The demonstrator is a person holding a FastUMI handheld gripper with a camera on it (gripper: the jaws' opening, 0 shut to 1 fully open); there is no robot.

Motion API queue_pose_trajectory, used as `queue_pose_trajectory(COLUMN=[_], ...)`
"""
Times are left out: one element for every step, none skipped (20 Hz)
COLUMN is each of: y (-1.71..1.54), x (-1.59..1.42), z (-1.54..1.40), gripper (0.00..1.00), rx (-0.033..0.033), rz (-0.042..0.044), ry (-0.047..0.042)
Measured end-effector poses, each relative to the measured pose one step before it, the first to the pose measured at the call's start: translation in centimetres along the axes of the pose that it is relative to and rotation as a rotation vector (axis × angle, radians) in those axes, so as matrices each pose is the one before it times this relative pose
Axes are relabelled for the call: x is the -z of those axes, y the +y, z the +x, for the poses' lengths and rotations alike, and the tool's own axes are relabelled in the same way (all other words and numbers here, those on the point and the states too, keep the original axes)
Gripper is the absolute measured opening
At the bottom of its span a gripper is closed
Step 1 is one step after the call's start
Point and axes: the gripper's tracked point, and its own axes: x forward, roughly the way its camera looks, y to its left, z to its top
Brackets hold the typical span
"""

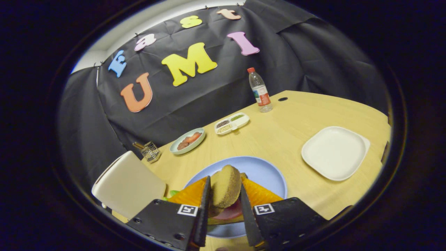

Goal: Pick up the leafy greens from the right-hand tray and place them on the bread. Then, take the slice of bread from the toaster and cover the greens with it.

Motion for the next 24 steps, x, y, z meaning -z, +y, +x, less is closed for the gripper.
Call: queue_pose_trajectory(y=[-0.457,-0.316,-0.231,-0.184,0.027,0.178,0.248,0.209,0.214,0.16,0.16,0.105,0.225,0.076,-0.017,-0.002,-0.09,0.13,-0.017,-0.012,-0.039,0.045,0.354,0.416], x=[-0.086,-0.11,-0.267,-0.335,-0.497,-0.516,-0.826,-0.9,-1.283,-1.478,-1.384,-1.503,-1.589,-1.591,-1.448,-1.438,-1.166,-0.993,-0.777,-0.597,-0.408,-0.233,-0.067,-0.081], z=[-0.082,-0.009,-0.132,-0.202,-0.291,-0.44,-0.594,-0.849,-0.952,-0.989,-0.984,-0.994,-0.999,-1.027,-1.035,-0.972,-0.824,-0.683,-0.632,-0.584,-0.515,-0.474,-0.432,-0.409], gripper=[0.52,0.59,0.67,0.74,0.81,0.83,0.87,0.91,0.95,0.95,0.95,0.95,0.96,0.96,0.96,0.96,0.96,0.96,0.95,0.95,0.96,0.95,0.95,0.96], rx=[0.0082,0.00716,0.00161,0.0026,-0.00058,-0.00171,-0.00395,-0.00244,-0.00235,0.00233,0.001,0.00327,0.00043,0.00461,0.00361,0.00541,0.00559,-0.00083,0.0003,0.00144,0.00585,0.00147,-0.00519,-0.00907], rz=[-0.00053,-0.00543,-0.00407,-0.00394,-0.00717,-0.01426,-0.01913,-0.02714,-0.03203,-0.03736,-0.03843,-0.03704,-0.03896,-0.03653,-0.03074,-0.02125,-0.01678,-0.01006,-0.00871,-0.00779,-0.01412,-0.01653,-0.00853,-0.00075], ry=[-0.00053,-0.00021,-0.00466,-0.00713,-0.0127,-0.01736,-0.02425,-0.03011,-0.03725,-0.04091,-0.04296,-0.04003,-0.0403,-0.04088,-0.03403,-0.03679,-0.02769,-0.02258,-0.01664,-0.01329,-0.00924,-0.00799,-0.00437,-0.00511])
